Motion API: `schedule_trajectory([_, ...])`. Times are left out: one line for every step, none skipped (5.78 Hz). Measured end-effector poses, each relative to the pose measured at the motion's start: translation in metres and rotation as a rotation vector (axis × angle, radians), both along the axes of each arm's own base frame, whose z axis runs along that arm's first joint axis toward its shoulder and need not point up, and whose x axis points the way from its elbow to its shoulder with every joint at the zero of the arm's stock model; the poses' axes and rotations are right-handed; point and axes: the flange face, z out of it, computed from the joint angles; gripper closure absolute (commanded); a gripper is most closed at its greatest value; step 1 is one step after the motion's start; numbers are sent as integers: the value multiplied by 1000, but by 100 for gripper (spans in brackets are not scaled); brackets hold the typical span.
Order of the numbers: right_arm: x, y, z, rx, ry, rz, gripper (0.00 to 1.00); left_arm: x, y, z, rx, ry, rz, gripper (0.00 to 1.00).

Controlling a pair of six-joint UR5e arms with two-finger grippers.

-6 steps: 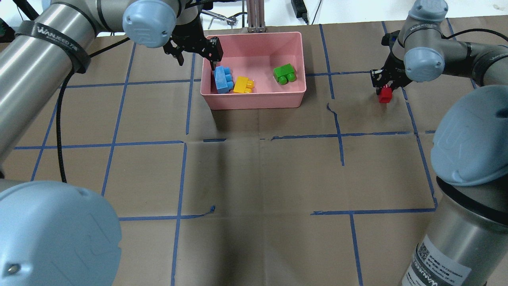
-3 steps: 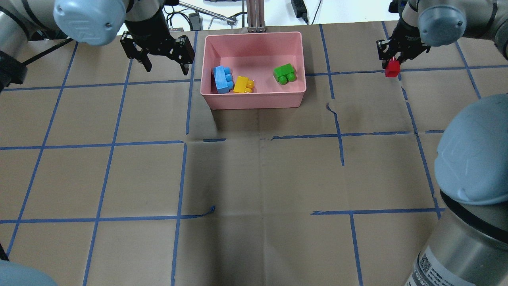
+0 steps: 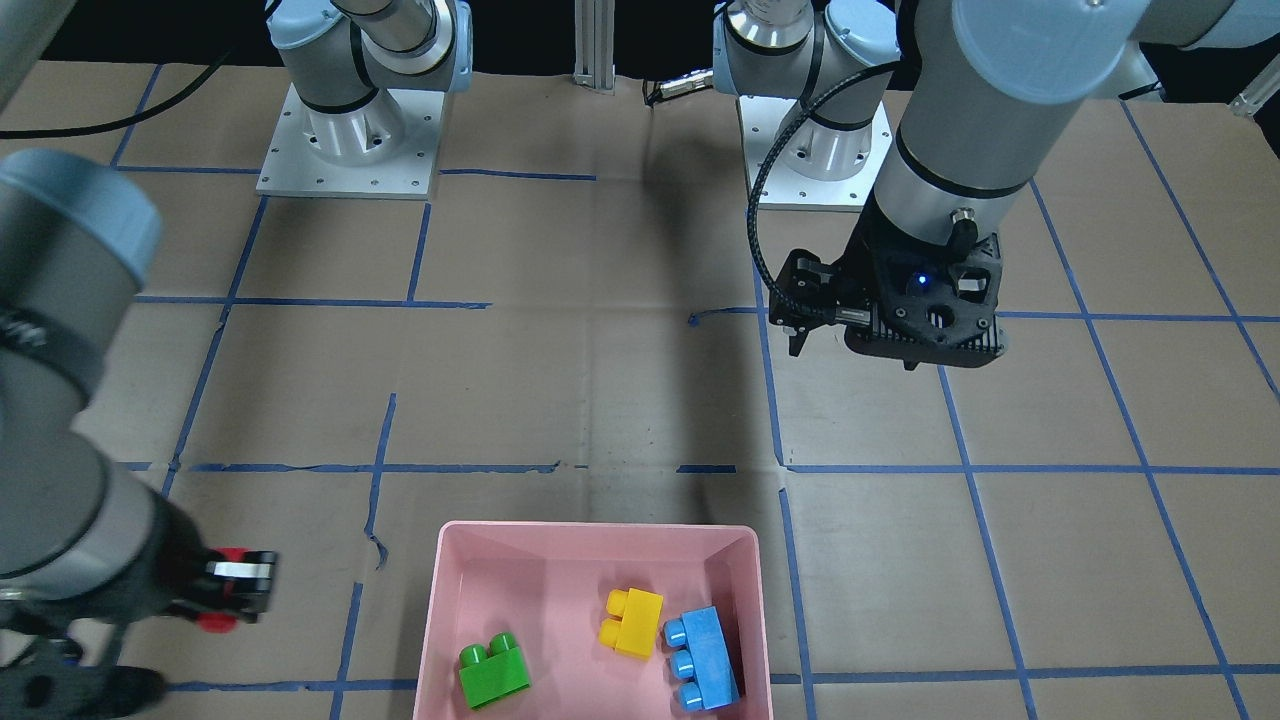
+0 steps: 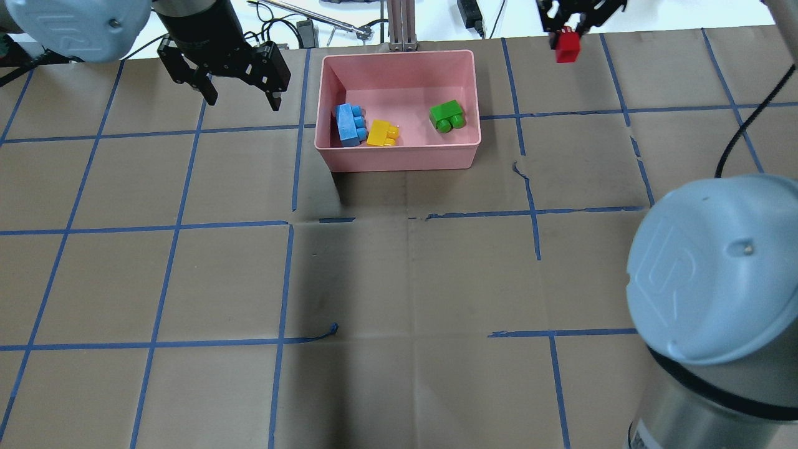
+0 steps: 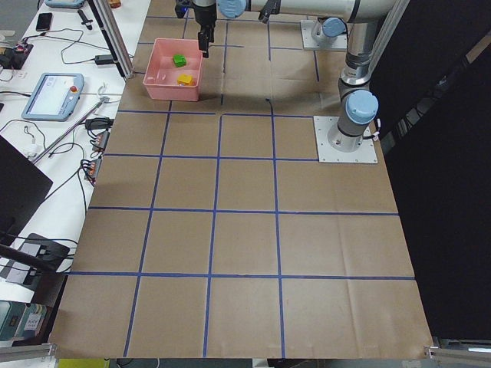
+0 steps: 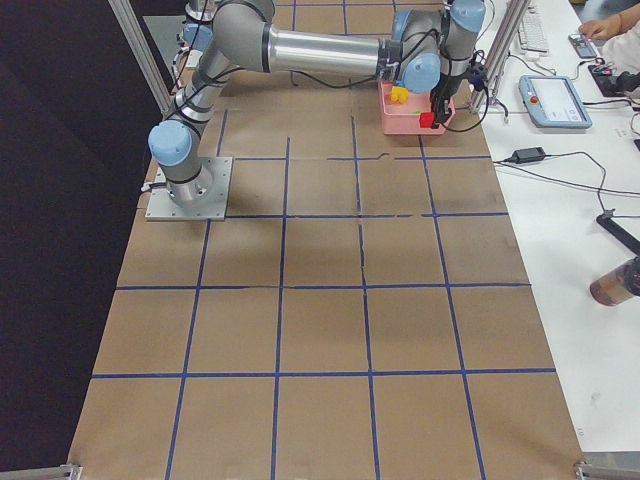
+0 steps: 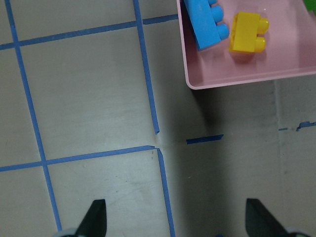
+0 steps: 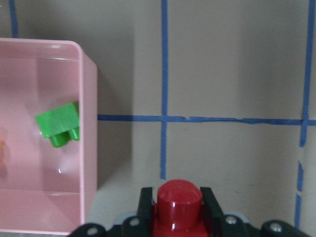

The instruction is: Put all blocks into box

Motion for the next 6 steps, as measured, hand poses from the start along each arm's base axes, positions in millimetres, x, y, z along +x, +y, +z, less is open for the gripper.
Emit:
schedule_trajectory([59, 0, -6, -11, -8, -29, 83, 1, 5, 2, 5, -3, 1, 1])
schedule_trajectory([110, -5, -29, -11, -14, -50, 83, 2, 10, 5, 10, -5, 1, 1])
schedule_trajectory([141, -11, -66, 6, -14, -54, 64, 3, 16, 9, 23, -8, 2, 1])
schedule_trajectory([157, -15, -98, 25, -9, -48, 8, 7, 21, 13, 38, -12, 8, 1])
schedule_trajectory([165, -15, -111, 31, -4, -41, 0, 10, 23, 14, 43, -12, 14, 1])
schedule_trajectory([167, -15, -110, 28, 0, -40, 0, 12, 24, 15, 43, -12, 16, 1])
